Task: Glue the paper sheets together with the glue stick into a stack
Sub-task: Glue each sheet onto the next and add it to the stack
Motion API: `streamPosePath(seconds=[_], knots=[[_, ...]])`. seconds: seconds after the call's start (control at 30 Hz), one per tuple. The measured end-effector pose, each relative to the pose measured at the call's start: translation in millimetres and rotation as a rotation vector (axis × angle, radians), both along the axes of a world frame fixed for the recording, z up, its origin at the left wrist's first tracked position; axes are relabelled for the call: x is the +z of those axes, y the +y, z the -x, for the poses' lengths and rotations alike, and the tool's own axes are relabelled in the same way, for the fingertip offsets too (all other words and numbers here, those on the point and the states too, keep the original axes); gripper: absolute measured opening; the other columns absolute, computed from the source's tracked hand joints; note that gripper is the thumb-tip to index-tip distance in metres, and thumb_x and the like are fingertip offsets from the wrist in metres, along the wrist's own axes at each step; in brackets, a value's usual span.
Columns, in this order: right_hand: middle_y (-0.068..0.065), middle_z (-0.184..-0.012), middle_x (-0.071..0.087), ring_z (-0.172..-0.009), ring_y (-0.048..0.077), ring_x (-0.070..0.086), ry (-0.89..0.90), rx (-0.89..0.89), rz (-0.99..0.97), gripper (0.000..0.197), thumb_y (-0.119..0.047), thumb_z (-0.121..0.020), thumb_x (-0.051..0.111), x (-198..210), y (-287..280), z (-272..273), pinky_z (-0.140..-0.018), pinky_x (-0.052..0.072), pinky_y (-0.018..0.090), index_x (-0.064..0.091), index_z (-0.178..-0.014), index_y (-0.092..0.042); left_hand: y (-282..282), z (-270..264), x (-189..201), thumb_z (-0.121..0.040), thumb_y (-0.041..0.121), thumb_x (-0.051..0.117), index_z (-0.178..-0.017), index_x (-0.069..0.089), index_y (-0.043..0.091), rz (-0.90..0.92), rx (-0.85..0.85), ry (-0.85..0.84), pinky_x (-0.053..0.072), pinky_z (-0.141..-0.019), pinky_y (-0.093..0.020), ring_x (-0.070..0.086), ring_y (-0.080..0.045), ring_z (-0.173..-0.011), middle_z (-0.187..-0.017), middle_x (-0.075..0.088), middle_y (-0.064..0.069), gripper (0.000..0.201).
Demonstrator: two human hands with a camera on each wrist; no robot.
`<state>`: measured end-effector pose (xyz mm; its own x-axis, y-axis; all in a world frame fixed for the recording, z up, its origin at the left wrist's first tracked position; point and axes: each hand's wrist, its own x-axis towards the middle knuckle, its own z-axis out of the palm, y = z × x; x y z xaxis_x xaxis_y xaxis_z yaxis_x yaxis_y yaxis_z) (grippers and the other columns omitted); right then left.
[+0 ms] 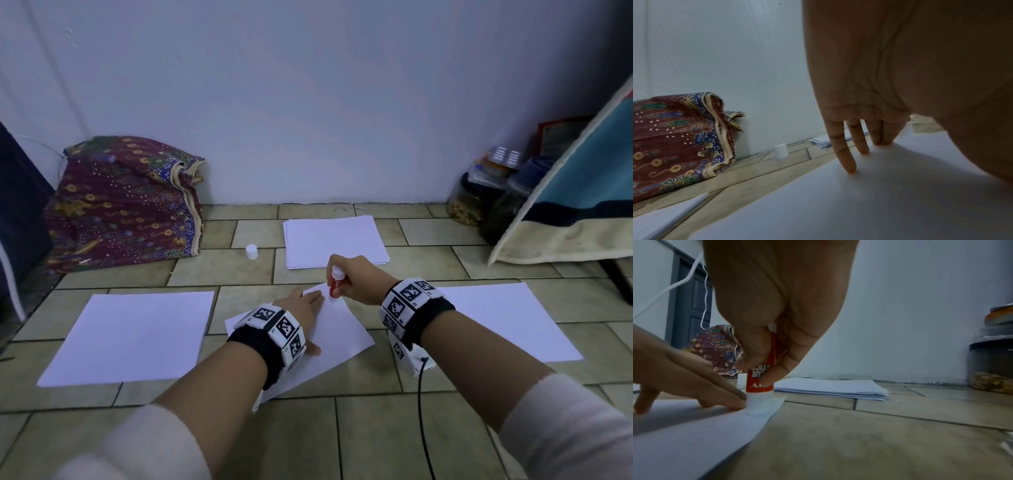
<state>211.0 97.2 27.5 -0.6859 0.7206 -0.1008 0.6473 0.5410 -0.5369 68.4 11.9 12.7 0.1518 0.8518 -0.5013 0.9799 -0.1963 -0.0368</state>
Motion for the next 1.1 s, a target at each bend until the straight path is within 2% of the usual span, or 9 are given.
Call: streamPosePath(seconds=[0.3,0.43,0.57,0.67,0.77,0.83,0.9,1.0,1.1], knots=[[0.005,-0.093,0.069,-0.09,0.021,0.065,-0.022,0.114,0.028,0.029,-0.004,-0.08,0.072,0.7,-12.6,-22.2,-0.082,0.054,0.039,0.05,-0.087,-0.022,1.6,2.4,-6.1,-0.08,0.053,0.068,-0.153,0.007,0.013,-0.01,0.002,-0.001,0.04,-0.105,-0.043,0.013,-0.022,-0.143,-0.161,0.005,0.005,0.103],[0.005,-0.092,0.07,-0.086,0.018,0.067,-0.009,0.15,0.038,0.024,0.0,-0.081,0.069,2.4,-24.2,-33.4,-0.075,0.051,0.023,0.052,-0.089,-0.016,3.2,4.1,-7.5,-0.079,0.053,0.069,-0.153,0.01,0.013,-0.021,-0.007,-0.012,0.04,-0.105,-0.045,0.015,-0.022,-0.142,-0.161,0.008,0.005,0.102],[0.004,-0.093,0.07,-0.086,0.016,0.068,-0.026,0.177,0.074,0.022,-0.001,-0.083,0.068,4.8,-37.5,-47.5,-0.077,0.053,0.026,0.052,-0.092,-0.014,4.0,6.3,-7.0,-0.079,0.052,0.07,-0.151,0.014,0.013,-0.038,-0.028,-0.014,0.04,-0.104,-0.045,0.016,-0.021,-0.142,-0.16,0.01,0.004,0.099],[0.001,-0.091,0.068,-0.085,0.013,0.068,-0.006,0.171,0.117,0.024,0.002,-0.084,0.066,4.0,-44.6,-58.5,-0.077,0.055,0.023,0.052,-0.092,-0.016,3.9,5.7,-5.1,-0.079,0.05,0.071,-0.153,0.009,0.025,-0.038,-0.04,-0.033,0.039,-0.106,-0.046,0.014,-0.022,-0.143,-0.159,0.011,0.002,0.1],[0.0,-0.092,0.069,-0.079,0.009,0.066,-0.025,0.159,0.147,0.028,-0.001,-0.082,0.067,5.0,-43.5,-66.5,-0.068,0.051,0.018,0.049,-0.091,-0.02,3.7,5.4,-1.7,-0.08,0.05,0.07,-0.151,0.003,0.041,-0.007,-0.078,-0.036,0.038,-0.106,-0.049,0.01,-0.027,-0.145,-0.159,0.006,-0.002,0.098],[0.003,-0.087,0.066,-0.069,0.012,0.061,-0.003,0.058,0.213,0.026,-0.003,-0.081,0.069,4.6,-38.6,-71.7,-0.06,0.048,0.018,0.05,-0.093,-0.016,3.5,6.3,1.0,-0.084,0.053,0.065,-0.151,0.004,0.045,0.018,-0.107,-0.008,0.036,-0.108,-0.048,0.005,-0.028,-0.146,-0.16,0.001,-0.005,0.091],[0.008,-0.077,0.061,-0.055,0.014,0.058,0.224,-0.141,0.361,0.024,0.003,-0.082,0.068,4.0,-34.1,-77.0,-0.05,0.047,0.021,0.051,-0.097,-0.007,3.0,5.5,2.3,-0.084,0.058,0.061,-0.151,0.008,0.044,0.024,-0.107,0.029,0.036,-0.107,-0.044,0.011,-0.029,-0.144,-0.158,0.006,-0.008,0.086],[0.012,-0.068,0.058,-0.044,0.015,0.053,0.597,-0.443,0.472,0.022,0.008,-0.082,0.065,7.2,-25.3,-79.6,-0.042,0.045,0.023,0.051,-0.097,0.001,-1.3,-0.9,3.5,-0.078,0.067,0.06,-0.147,0.022,0.03,-0.048,-0.018,0.064,0.041,-0.093,-0.038,0.039,-0.03,-0.128,-0.146,0.025,-0.008,0.087],[0.014,-0.069,0.06,-0.044,0.014,0.055,0.684,-0.553,0.486,0.019,0.002,-0.084,0.066,8.4,-17.7,-72.8,-0.043,0.046,0.023,0.052,-0.097,0.001,-6.7,-5.8,3.7,-0.079,0.065,0.06,-0.141,0.03,0.015,-0.168,-0.009,0.055,0.042,-0.09,-0.036,0.035,-0.024,-0.126,-0.14,0.029,-0.006,0.085]])
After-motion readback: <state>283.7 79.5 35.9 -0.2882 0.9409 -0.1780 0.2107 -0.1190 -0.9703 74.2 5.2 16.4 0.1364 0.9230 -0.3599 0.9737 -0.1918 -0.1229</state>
